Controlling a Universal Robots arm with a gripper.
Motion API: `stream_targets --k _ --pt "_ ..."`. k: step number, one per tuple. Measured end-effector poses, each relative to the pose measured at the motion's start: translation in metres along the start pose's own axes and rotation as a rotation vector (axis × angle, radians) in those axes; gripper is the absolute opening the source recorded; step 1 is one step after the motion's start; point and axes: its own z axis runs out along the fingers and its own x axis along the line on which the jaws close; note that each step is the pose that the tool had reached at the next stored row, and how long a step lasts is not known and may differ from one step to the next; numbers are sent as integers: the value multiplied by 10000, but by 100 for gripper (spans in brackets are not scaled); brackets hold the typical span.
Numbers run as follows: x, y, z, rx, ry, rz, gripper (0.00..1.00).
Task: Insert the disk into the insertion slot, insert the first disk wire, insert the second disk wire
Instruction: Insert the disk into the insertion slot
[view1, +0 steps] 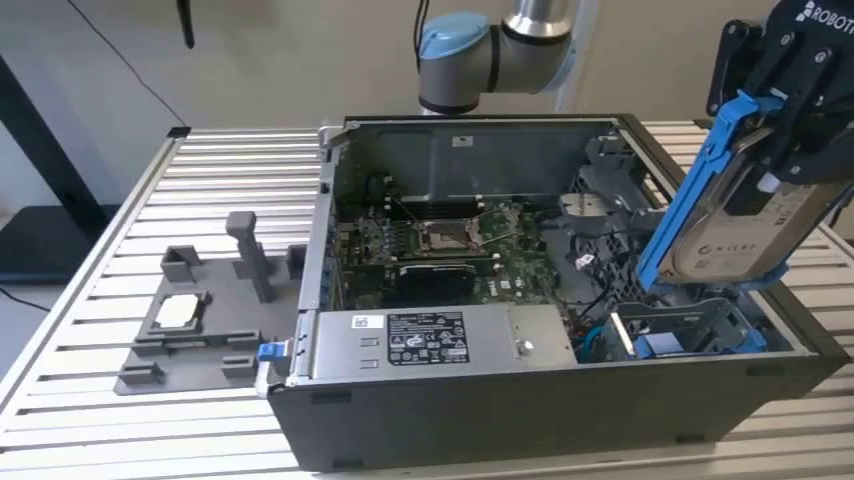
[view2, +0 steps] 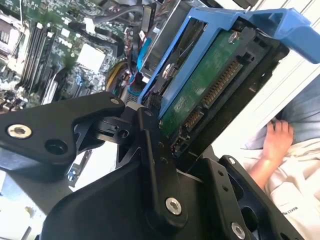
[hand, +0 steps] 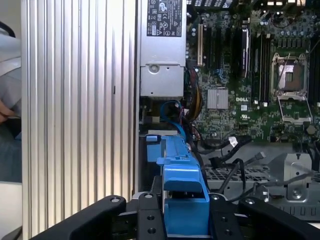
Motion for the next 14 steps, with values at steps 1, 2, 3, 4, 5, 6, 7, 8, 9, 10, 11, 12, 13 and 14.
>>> stream_targets --k 1,2,3,4,5,6,7,8,9,10,11,12,13,14 --pt "0 0 14 4 0 0 33" --pt "0 -1 28 7 1 0 33" --pt "0 -1 41 9 3 0 33" --pt "0 -2 56 10 1 0 33" --pt "-1 -2 69 10 1 0 33" --pt "-1 -3 82 10 1 0 33" --pt "-1 -3 95 10 1 -1 33" --pt "-1 -3 108 10 1 0 33" --pt "-1 -4 121 10 0 0 33" --pt "-1 -5 133 10 1 0 33" --pt "-2 -5 144 10 0 1 33" --pt "-2 -5 155 10 1 0 33" --pt "-1 -6 166 10 1 1 33" --pt "-2 -6 176 10 1 1 33"
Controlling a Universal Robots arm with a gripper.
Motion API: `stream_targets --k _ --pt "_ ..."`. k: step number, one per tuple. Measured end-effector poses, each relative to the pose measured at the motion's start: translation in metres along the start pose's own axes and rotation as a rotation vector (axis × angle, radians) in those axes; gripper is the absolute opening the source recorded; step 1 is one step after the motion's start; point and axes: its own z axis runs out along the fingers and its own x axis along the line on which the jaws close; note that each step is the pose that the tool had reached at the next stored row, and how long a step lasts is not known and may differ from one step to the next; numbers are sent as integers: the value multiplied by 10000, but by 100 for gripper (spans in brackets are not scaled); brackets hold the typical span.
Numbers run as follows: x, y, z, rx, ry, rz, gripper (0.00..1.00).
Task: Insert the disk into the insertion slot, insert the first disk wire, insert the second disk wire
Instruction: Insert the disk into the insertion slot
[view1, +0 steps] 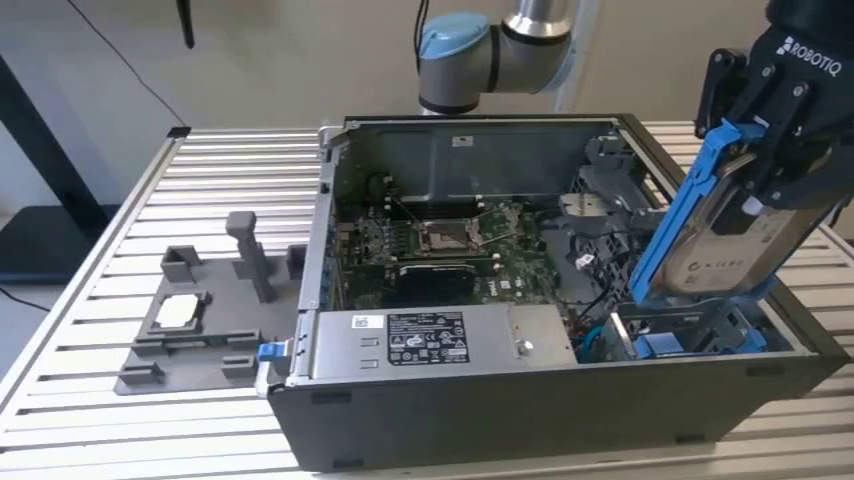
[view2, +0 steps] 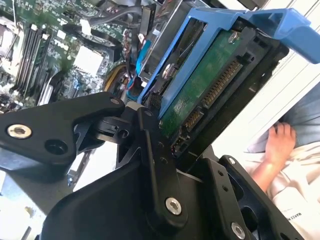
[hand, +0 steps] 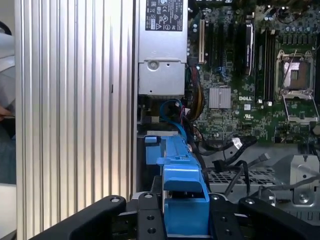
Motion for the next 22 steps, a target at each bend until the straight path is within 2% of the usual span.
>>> stream_targets --k 22 --pt "-2 -44 190 0 2 -37 33"
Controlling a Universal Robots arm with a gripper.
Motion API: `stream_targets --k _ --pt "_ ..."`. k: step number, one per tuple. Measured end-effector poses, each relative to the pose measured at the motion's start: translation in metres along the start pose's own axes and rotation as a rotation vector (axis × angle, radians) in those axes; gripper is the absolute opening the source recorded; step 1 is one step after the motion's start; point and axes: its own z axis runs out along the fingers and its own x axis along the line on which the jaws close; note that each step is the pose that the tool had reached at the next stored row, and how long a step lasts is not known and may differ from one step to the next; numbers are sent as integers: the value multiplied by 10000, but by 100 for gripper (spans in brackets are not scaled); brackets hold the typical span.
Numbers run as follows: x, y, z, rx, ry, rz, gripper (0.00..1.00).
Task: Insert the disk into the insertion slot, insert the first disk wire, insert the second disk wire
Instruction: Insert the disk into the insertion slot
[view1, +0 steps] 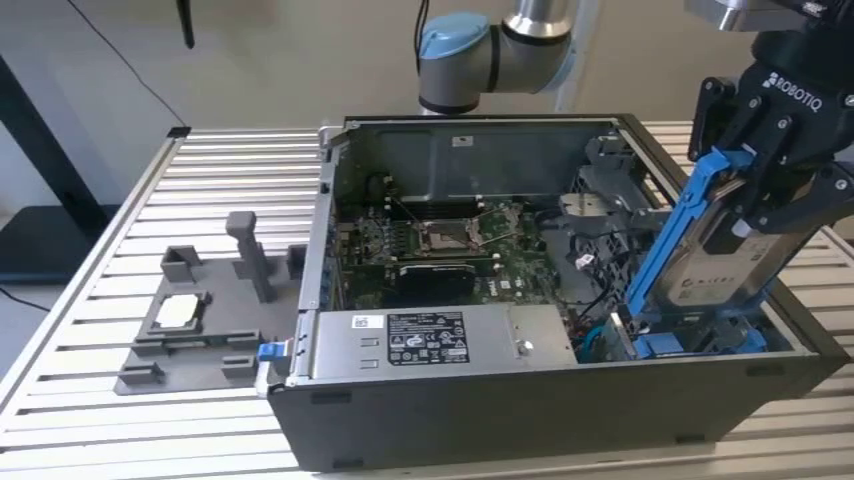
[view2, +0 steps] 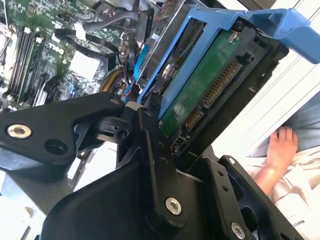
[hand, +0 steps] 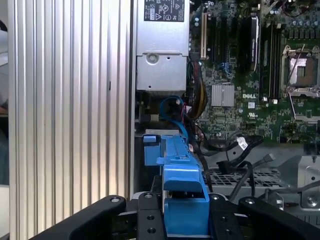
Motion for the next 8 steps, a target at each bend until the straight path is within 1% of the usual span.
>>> stream_targets --k 8 --pt "-1 -24 65 -4 3 -111 33"
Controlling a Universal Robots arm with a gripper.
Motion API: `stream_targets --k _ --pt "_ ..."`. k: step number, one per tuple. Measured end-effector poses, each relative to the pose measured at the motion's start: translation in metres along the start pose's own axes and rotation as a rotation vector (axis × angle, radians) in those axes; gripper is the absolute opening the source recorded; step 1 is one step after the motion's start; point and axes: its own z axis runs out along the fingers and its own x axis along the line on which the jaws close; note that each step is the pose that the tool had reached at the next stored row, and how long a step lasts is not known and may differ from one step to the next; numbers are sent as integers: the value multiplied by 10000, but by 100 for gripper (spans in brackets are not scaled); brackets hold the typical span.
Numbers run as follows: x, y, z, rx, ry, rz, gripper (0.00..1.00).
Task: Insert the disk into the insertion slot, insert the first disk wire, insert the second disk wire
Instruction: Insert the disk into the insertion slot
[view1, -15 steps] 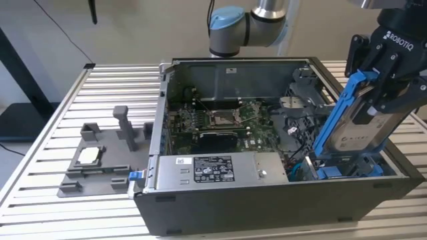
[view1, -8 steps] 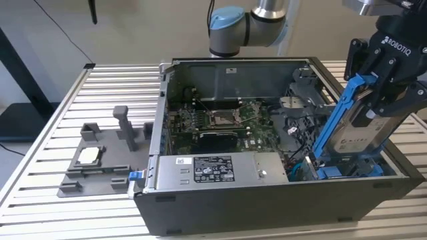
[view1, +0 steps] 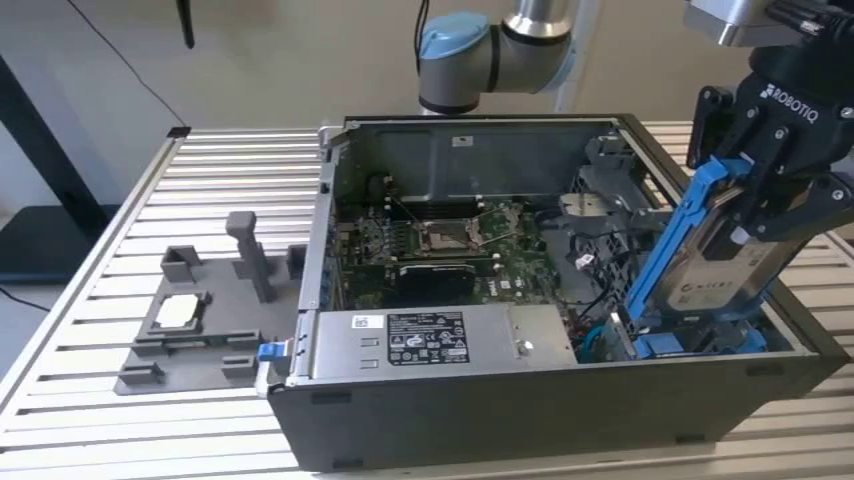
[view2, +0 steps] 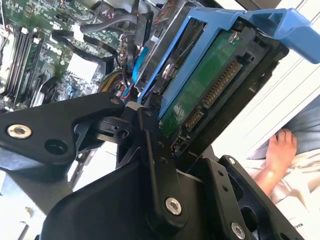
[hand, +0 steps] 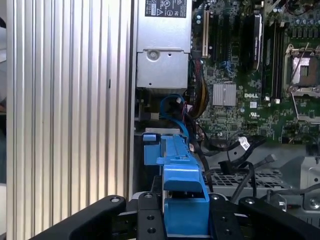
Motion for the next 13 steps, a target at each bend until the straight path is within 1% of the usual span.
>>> stream_targets --k 13 --pt "0 -14 116 -4 7 -196 33"
